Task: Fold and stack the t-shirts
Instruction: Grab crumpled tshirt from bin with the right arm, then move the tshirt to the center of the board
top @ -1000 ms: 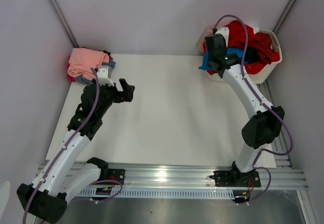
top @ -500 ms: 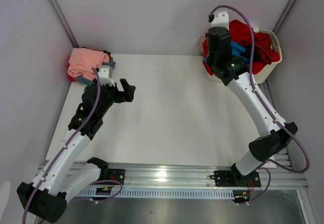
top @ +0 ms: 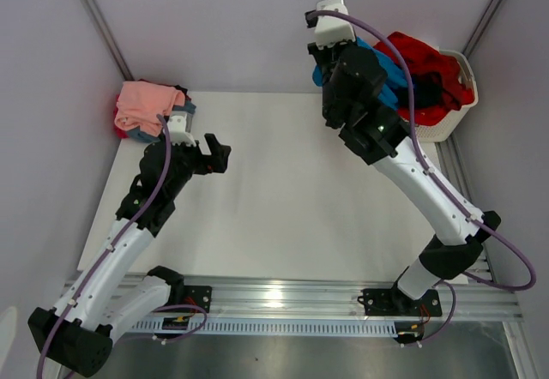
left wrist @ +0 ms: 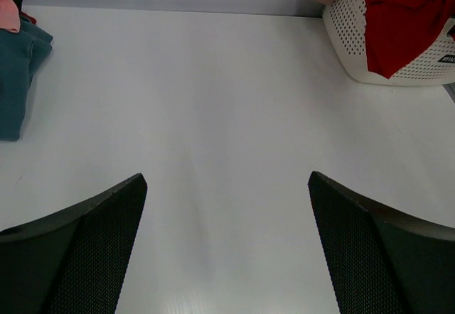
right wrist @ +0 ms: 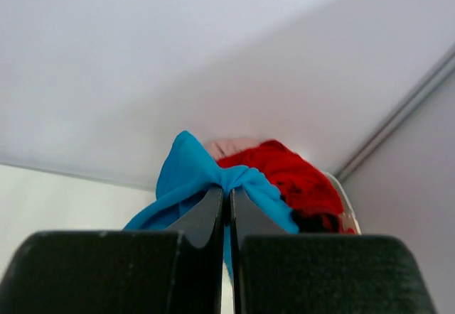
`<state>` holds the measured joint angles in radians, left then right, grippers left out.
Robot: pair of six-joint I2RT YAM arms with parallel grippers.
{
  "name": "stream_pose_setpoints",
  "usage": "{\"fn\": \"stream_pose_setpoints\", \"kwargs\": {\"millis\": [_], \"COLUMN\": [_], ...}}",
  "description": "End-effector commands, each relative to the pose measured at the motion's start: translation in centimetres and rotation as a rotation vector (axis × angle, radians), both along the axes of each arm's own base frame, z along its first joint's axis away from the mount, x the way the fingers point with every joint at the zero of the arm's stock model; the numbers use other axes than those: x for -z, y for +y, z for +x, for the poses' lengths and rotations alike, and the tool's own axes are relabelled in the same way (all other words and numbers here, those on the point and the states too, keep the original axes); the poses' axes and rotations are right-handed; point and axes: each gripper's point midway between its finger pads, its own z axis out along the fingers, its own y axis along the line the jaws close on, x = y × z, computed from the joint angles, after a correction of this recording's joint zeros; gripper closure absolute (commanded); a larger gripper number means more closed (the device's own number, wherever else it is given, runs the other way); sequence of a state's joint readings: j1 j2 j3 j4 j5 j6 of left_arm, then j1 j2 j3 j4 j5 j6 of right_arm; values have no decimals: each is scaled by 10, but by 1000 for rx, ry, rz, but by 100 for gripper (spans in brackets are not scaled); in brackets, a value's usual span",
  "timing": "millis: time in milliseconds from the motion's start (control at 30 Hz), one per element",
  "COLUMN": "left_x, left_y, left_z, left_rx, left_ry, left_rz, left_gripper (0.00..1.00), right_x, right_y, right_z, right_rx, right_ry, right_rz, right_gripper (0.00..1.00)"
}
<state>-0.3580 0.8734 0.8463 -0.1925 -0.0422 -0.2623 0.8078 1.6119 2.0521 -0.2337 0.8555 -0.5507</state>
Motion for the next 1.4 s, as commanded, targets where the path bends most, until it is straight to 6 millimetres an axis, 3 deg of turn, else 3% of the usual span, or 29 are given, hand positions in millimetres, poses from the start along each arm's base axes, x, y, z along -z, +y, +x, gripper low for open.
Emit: {"fn": "stream_pose_setpoints", "kwargs": {"millis": [0, 633, 933, 1233, 1367], "left_x": [-8, -5, -7, -10, -8], "left_y": [-5, -6, -3, 10, 21], "left_z": [2, 5, 6, 4, 5], "left_rx": [8, 7, -12, -79, -141], "left_ry": [-29, -25, -31, -47, -35], "left_rz": [-16, -19, -19, -21, -15], "left_gripper": [1, 1, 1, 1, 1], "right_x": [-93, -127, -136, -62, -35], "right_y": [3, 63, 110, 192, 215], "right_z": [-50, -100, -123, -123, -117], "right_rx": [-89, -307, -530, -783, -779], "right_ry": [-269, -389, -383, -125, -73], "right_rz": [130, 90, 131, 226, 199], "right_gripper": [100, 100, 100, 100, 100]}}
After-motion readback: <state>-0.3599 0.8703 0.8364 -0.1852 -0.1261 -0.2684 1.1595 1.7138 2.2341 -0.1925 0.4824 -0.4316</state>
